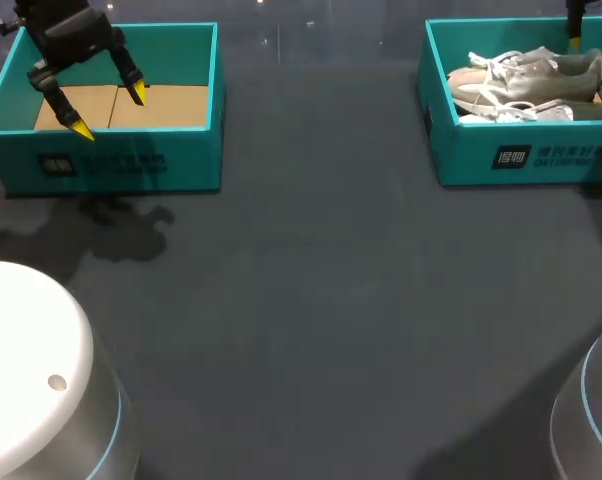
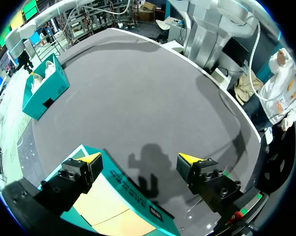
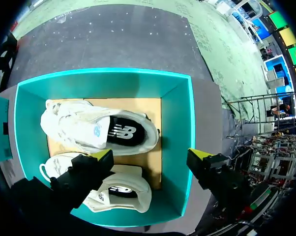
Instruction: Take the shoe out of the shoebox, open the shoe tongue, remove and reinsert the insole, then place the shoe into the shoebox
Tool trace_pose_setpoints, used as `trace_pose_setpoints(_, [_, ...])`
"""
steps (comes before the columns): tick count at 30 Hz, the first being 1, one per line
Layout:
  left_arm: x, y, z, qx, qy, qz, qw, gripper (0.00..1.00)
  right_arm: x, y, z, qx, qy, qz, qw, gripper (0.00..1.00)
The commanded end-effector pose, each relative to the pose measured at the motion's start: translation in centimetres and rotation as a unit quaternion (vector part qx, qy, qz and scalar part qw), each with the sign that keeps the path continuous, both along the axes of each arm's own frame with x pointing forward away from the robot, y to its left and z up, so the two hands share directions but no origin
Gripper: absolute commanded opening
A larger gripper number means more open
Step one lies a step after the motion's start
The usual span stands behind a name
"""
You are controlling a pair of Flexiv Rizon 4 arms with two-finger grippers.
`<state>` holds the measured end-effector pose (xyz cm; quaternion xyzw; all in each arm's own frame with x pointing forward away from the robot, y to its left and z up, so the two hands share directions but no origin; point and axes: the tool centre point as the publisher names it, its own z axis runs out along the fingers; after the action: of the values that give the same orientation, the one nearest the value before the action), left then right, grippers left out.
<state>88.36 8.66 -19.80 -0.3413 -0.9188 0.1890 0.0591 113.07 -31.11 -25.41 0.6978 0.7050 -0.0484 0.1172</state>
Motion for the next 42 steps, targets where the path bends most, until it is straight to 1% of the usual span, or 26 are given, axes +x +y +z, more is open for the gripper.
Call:
trace_pose_setpoints(1, [0.0,0.0,0.0,0.001,0.000,0.000,1.000,1.00,-3.1,1.5,3.0,0.003,-0.013,0.006,1.000,1.00])
trace_pose_setpoints(8, [0.0,0.0,0.0,0.001,0.000,0.000,1.000,1.00,-6.2,3.7,4.9,0.016,-0.016,0.015,1.000,1.00])
trace_pose_setpoints(10, [0.0,0.0,0.0,0.001,0.000,0.000,1.000,1.00,-7.4,4.6,5.4,0.017,-0.016,0.015,1.000,1.00])
trace_pose_setpoints(16, [0.0,0.0,0.0,0.001,0.000,0.000,1.000,1.00,-9.7,6.3,6.2,0.016,-0.018,0.011,1.000,1.00])
trace_pose_setpoints(17, [0.2,0.2,0.6,-0.005,0.003,0.028,1.000,1.00,-10.0,6.5,6.2,0.018,-0.017,0.011,1.000,1.00])
trace_pose_setpoints(19, [0.6,0.4,1.5,0.008,0.011,0.098,0.995,1.00,-10.6,7.0,6.3,0.017,-0.016,0.006,1.000,1.00])
trace_pose_setpoints(22, [1.3,1.3,2.9,0.015,0.034,0.196,0.980,1.00,-11.4,7.6,6.4,0.018,-0.014,0.000,1.000,1.00])
trace_pose_setpoints(24, [2.0,1.8,3.4,0.041,0.043,0.280,0.958,1.00,-12.0,7.9,6.3,0.021,-0.011,-0.005,1.000,1.00])
trace_pose_setpoints(26, [2.8,2.5,3.4,0.078,0.045,0.373,0.924,1.00,-12.4,8.2,6.2,0.023,-0.010,-0.010,1.000,1.00])
trace_pose_setpoints(27, [3.2,2.9,3.3,0.084,0.051,0.398,0.912,1.00,-12.6,8.4,6.1,0.024,-0.009,-0.011,1.000,1.00])
trace_pose_setpoints(29, [4.0,3.7,3.1,0.111,0.046,0.466,0.876,1.00,-13.0,8.8,6.1,0.025,-0.007,-0.014,1.000,1.00])
trace_pose_setpoints(30, [4.2,4.0,3.0,0.114,0.052,0.484,0.866,1.00,-13.2,9.0,6.1,0.025,-0.006,-0.016,1.000,1.00])
trace_pose_setpoints(32, [4.9,4.8,2.8,0.129,0.047,0.535,0.834,1.00,-13.6,9.2,6.0,0.025,-0.003,-0.018,1.000,1.00])
trace_pose_setpoints(33, [5.2,5.1,2.7,0.130,0.056,0.547,0.825,1.00,-13.8,9.3,6.0,0.025,-0.002,-0.019,0.999,1.00])
trace_pose_setpoints(34, [5.3,5.5,2.8,0.138,0.050,0.568,0.810,1.00,-13.9,9.4,6.0,0.026,0.000,-0.020,0.999,1.00])
trace_pose_setpoints(36, [5.8,6.1,2.8,0.142,0.042,0.591,0.793,1.00,-14.3,9.6,5.9,0.028,0.001,-0.026,0.999,1.00])
trace_pose_setpoints(38, [6.3,6.7,2.9,0.148,0.028,0.621,0.769,1.00,-14.8,9.7,5.9,0.029,0.002,-0.032,0.999,1.00])
trace_pose_setpoints(40, [6.5,7.3,3.2,0.145,0.037,0.637,0.757,1.00,-15.3,9.9,5.8,0.032,0.005,-0.037,0.999,1.00])
trace_pose_setpoints(41, [6.7,7.7,3.3,0.148,0.030,0.654,0.742,1.00,-15.5,10.0,5.7,0.033,0.005,-0.039,0.999,1.00])
trace_pose_setpoints(42, [6.8,8.0,3.4,0.150,0.031,0.661,0.735,1.00,-15.7,10.0,5.7,0.036,0.006,-0.041,0.998,1.00])
